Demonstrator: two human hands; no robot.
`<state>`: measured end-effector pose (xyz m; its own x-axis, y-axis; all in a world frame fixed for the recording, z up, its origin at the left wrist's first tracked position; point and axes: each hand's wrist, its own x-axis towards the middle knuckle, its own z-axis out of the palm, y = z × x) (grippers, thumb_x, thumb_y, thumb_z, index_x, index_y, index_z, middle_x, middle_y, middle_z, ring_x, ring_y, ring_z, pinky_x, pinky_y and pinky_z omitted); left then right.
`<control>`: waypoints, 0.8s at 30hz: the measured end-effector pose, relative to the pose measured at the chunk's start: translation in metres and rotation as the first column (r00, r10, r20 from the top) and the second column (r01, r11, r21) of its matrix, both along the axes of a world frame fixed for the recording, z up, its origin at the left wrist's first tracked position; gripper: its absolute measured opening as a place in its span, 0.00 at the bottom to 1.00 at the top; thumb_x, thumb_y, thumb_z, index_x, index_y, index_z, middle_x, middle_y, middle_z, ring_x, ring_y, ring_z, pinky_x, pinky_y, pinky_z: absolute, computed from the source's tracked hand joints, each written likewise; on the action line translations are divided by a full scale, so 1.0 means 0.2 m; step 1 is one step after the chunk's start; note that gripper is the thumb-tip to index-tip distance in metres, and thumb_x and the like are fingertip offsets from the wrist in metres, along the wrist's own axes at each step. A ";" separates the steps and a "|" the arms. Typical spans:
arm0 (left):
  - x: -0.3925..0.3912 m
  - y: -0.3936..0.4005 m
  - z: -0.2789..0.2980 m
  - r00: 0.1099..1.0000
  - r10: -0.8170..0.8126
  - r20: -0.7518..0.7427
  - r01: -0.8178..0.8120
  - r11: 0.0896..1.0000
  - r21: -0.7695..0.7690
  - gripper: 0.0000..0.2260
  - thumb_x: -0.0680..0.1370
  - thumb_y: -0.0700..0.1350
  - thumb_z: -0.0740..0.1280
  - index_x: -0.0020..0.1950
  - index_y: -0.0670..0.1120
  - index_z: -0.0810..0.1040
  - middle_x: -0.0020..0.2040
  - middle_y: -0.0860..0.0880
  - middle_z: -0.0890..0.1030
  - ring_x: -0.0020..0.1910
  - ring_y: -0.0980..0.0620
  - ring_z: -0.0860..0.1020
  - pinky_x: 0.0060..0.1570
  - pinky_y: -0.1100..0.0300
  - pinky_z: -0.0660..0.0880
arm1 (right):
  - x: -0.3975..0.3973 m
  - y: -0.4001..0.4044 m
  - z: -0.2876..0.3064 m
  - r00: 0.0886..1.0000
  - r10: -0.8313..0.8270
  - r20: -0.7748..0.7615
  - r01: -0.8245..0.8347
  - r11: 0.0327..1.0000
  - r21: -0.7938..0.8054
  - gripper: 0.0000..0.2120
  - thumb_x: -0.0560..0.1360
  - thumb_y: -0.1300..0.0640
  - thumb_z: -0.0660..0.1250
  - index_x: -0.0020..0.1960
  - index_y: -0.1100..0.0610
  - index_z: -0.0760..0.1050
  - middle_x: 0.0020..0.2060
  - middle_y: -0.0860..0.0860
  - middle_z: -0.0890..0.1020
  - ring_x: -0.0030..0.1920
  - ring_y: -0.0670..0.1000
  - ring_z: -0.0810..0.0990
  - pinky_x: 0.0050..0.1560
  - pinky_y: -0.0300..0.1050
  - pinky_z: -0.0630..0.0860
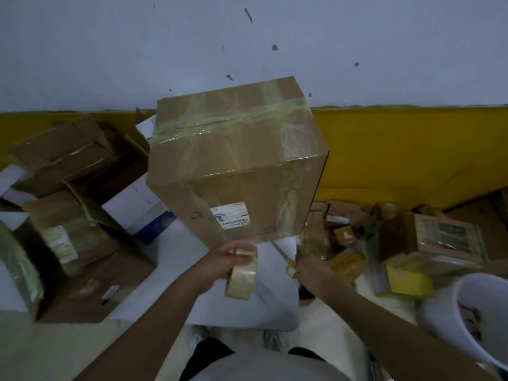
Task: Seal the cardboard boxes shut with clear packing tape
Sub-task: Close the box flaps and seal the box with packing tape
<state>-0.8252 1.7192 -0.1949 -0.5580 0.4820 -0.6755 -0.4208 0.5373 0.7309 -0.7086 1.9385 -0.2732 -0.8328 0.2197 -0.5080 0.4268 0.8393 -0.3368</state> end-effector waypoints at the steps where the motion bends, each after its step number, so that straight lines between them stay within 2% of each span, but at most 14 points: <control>1: 0.00 -0.02 0.00 1.000 0.002 0.001 -0.002 1.000 -0.010 0.13 0.78 0.39 0.71 0.60 0.52 0.82 0.57 0.44 0.85 0.55 0.45 0.83 0.48 0.54 0.79 | -0.02 -0.06 -0.08 0.999 -0.033 -0.011 0.033 0.999 -0.032 0.08 0.81 0.59 0.59 0.44 0.52 0.70 0.38 0.48 0.72 0.34 0.43 0.68 0.32 0.34 0.61; 2: 0.00 -0.04 0.00 1.000 0.003 0.004 -0.003 1.000 -0.014 0.14 0.78 0.38 0.71 0.60 0.53 0.82 0.56 0.45 0.85 0.54 0.46 0.83 0.49 0.53 0.79 | -0.04 -0.12 -0.16 0.999 -0.032 0.008 0.032 0.999 -0.027 0.08 0.82 0.59 0.58 0.45 0.51 0.71 0.41 0.49 0.74 0.38 0.45 0.73 0.34 0.36 0.64; 3: 0.00 -0.06 0.00 1.000 0.002 0.006 -0.002 1.000 -0.017 0.14 0.78 0.37 0.70 0.60 0.53 0.82 0.54 0.46 0.85 0.53 0.47 0.83 0.51 0.53 0.78 | -0.06 -0.16 -0.21 0.999 -0.036 0.021 0.037 0.998 -0.050 0.06 0.82 0.59 0.58 0.51 0.54 0.74 0.47 0.52 0.78 0.46 0.50 0.78 0.40 0.39 0.67; 5: 0.01 -0.11 0.02 1.000 -0.001 0.007 0.002 1.000 -0.027 0.13 0.78 0.37 0.70 0.59 0.52 0.82 0.51 0.47 0.84 0.52 0.49 0.82 0.50 0.54 0.77 | -0.10 -0.24 -0.32 0.998 -0.027 0.063 0.031 0.997 -0.065 0.11 0.83 0.60 0.57 0.59 0.63 0.76 0.56 0.57 0.79 0.59 0.56 0.78 0.52 0.43 0.69; 7: 0.01 -0.14 0.04 1.000 -0.009 0.006 0.010 0.999 -0.044 0.13 0.78 0.37 0.70 0.59 0.51 0.82 0.50 0.48 0.84 0.51 0.50 0.82 0.50 0.55 0.76 | -0.12 -0.31 -0.39 0.997 -0.063 0.044 0.068 0.991 -0.118 0.13 0.83 0.60 0.56 0.57 0.64 0.77 0.57 0.58 0.79 0.61 0.56 0.77 0.53 0.42 0.68; 8: 0.01 -0.15 0.05 1.000 -0.013 0.007 0.014 0.999 -0.053 0.14 0.78 0.37 0.70 0.60 0.51 0.82 0.51 0.47 0.84 0.51 0.50 0.82 0.50 0.54 0.76 | -0.15 -0.34 -0.38 0.995 -0.093 0.028 0.096 0.985 -0.143 0.13 0.83 0.59 0.57 0.58 0.63 0.78 0.57 0.58 0.79 0.61 0.56 0.77 0.52 0.41 0.66; 10: 0.00 -0.17 0.08 1.000 -0.018 -0.002 0.018 0.998 -0.068 0.14 0.78 0.37 0.70 0.61 0.52 0.82 0.56 0.44 0.84 0.54 0.47 0.82 0.53 0.52 0.77 | -0.20 -0.37 -0.26 0.966 -0.229 -0.122 0.198 0.954 -0.224 0.13 0.82 0.56 0.61 0.60 0.61 0.79 0.58 0.56 0.81 0.60 0.56 0.79 0.53 0.40 0.69; 12: -0.01 -0.16 0.13 0.999 -0.037 -0.040 0.034 0.996 -0.082 0.13 0.78 0.38 0.70 0.60 0.53 0.82 0.58 0.42 0.83 0.56 0.45 0.81 0.54 0.50 0.77 | -0.22 -0.37 -0.03 0.845 -0.413 -0.340 0.269 0.877 -0.398 0.13 0.81 0.51 0.64 0.61 0.56 0.80 0.54 0.49 0.82 0.53 0.50 0.82 0.49 0.34 0.73; 13: -0.01 -0.16 0.16 0.997 -0.055 -0.061 0.049 0.995 -0.091 0.13 0.78 0.39 0.71 0.58 0.54 0.83 0.59 0.42 0.83 0.55 0.44 0.81 0.52 0.50 0.77 | -0.23 -0.36 0.11 0.795 -0.457 -0.398 0.233 0.837 -0.496 0.12 0.81 0.50 0.65 0.62 0.51 0.79 0.52 0.43 0.81 0.51 0.46 0.81 0.46 0.30 0.73; 15: -0.02 -0.13 0.23 0.991 -0.100 -0.093 0.089 0.990 -0.111 0.12 0.77 0.42 0.72 0.57 0.57 0.83 0.59 0.39 0.82 0.52 0.43 0.81 0.48 0.50 0.75 | -0.22 -0.35 0.37 0.808 -0.410 -0.424 0.078 0.787 -0.612 0.16 0.78 0.48 0.69 0.64 0.46 0.75 0.53 0.37 0.79 0.51 0.40 0.79 0.46 0.29 0.74; 16: -0.02 -0.11 0.28 0.987 -0.124 -0.104 0.112 0.987 -0.113 0.12 0.77 0.43 0.72 0.57 0.58 0.82 0.59 0.39 0.82 0.53 0.43 0.82 0.48 0.50 0.76 | -0.21 -0.34 0.45 0.822 -0.366 -0.436 0.025 0.789 -0.614 0.17 0.76 0.48 0.72 0.63 0.47 0.76 0.52 0.38 0.79 0.50 0.40 0.79 0.46 0.31 0.75; 19: -0.02 -0.05 0.42 0.980 -0.172 -0.101 0.166 0.984 -0.068 0.14 0.76 0.43 0.73 0.59 0.56 0.81 0.57 0.43 0.84 0.54 0.45 0.83 0.52 0.50 0.79 | -0.18 -0.31 0.62 0.785 -0.383 -0.487 0.038 0.815 -0.579 0.04 0.73 0.57 0.76 0.46 0.52 0.82 0.39 0.43 0.83 0.41 0.43 0.81 0.42 0.35 0.75; 22: 0.01 0.03 0.56 0.981 -0.172 -0.084 0.172 0.985 -0.004 0.13 0.78 0.39 0.70 0.60 0.53 0.80 0.55 0.46 0.84 0.49 0.51 0.83 0.48 0.56 0.79 | -0.14 -0.27 0.77 0.736 -0.430 -0.523 0.085 0.825 -0.559 0.07 0.74 0.57 0.74 0.39 0.49 0.80 0.34 0.45 0.82 0.36 0.43 0.79 0.37 0.32 0.73; 24: 0.01 0.06 0.62 0.985 -0.157 -0.070 0.160 0.987 0.032 0.18 0.78 0.41 0.71 0.65 0.56 0.76 0.59 0.47 0.84 0.50 0.52 0.84 0.53 0.55 0.80 | -0.11 -0.24 0.86 0.695 -0.444 -0.566 0.110 0.843 -0.526 0.10 0.74 0.56 0.74 0.37 0.47 0.77 0.33 0.45 0.81 0.36 0.42 0.78 0.36 0.32 0.73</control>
<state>-0.8223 1.7320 -0.0714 -0.5160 0.5923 -0.6188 -0.2814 0.5651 0.7756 -0.7299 1.8905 -0.1004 -0.9156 0.4007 0.0335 0.1492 0.4160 -0.8971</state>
